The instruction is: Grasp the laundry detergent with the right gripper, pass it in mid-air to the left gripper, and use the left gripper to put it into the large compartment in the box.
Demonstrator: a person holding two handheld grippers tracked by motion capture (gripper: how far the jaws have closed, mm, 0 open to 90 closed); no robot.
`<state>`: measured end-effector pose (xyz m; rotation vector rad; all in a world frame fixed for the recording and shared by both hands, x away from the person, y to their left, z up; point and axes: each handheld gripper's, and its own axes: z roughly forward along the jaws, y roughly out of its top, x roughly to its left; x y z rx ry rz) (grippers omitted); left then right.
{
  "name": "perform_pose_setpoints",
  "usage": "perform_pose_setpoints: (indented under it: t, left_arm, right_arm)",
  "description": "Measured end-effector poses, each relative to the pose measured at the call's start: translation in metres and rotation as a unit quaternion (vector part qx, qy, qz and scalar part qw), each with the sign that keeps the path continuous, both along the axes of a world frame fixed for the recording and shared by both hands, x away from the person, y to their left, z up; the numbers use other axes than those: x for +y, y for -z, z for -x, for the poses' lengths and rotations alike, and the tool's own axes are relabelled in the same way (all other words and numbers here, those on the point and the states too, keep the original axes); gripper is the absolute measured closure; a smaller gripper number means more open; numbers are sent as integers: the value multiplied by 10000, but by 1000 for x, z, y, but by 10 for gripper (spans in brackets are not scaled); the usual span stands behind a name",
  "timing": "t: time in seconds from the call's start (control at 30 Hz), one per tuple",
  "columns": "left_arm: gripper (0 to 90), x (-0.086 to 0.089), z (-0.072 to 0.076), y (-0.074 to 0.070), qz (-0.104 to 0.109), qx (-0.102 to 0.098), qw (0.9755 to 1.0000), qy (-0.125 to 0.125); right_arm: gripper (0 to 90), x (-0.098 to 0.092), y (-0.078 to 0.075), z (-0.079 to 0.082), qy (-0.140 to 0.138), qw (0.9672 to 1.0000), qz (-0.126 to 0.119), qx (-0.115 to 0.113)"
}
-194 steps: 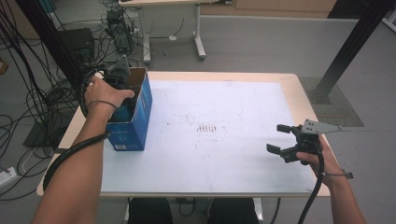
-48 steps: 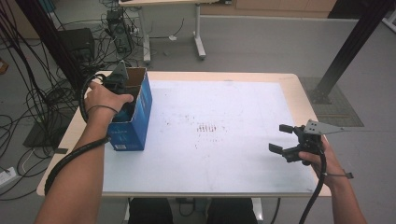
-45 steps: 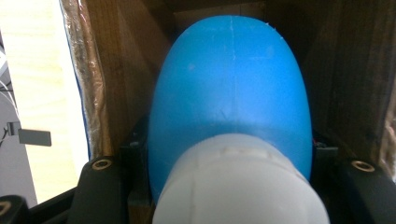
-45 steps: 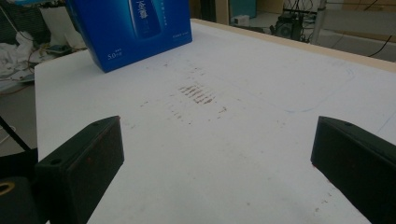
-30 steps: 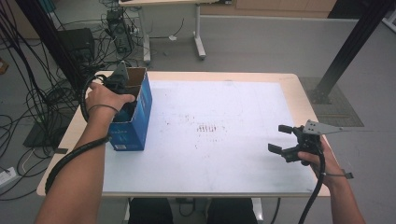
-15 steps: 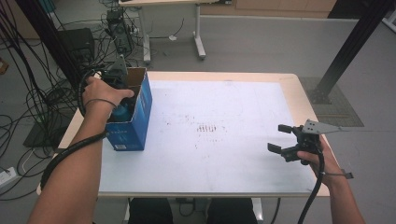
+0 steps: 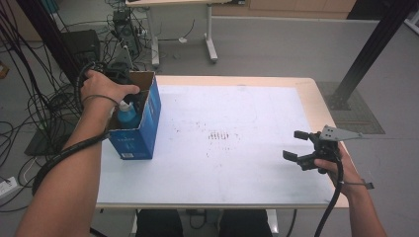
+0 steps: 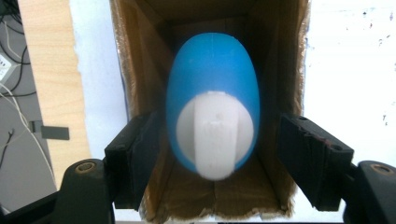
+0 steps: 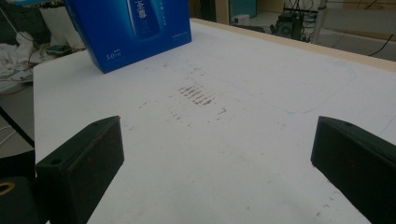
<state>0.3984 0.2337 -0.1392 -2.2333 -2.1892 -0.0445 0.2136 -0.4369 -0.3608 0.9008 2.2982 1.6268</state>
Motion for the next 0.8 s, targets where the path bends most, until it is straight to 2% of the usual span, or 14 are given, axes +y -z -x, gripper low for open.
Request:
perform_pose_setpoints:
  t: [0.1,0.43,0.8]
  left_arm:
    - [271,2,-1,-5,54,66,10000,29]
    - [218,-6,4,-33,-14,-98,9998,192]
    - [119,-14,11,-60,45,-293,9990,346]
  right_arm:
    - [24,1,-1,-1,-3,10000,1,4]
    - [24,3,-1,-3,-18,10000,20,25]
    - [24,2,-1,-3,3,10000,20,37]
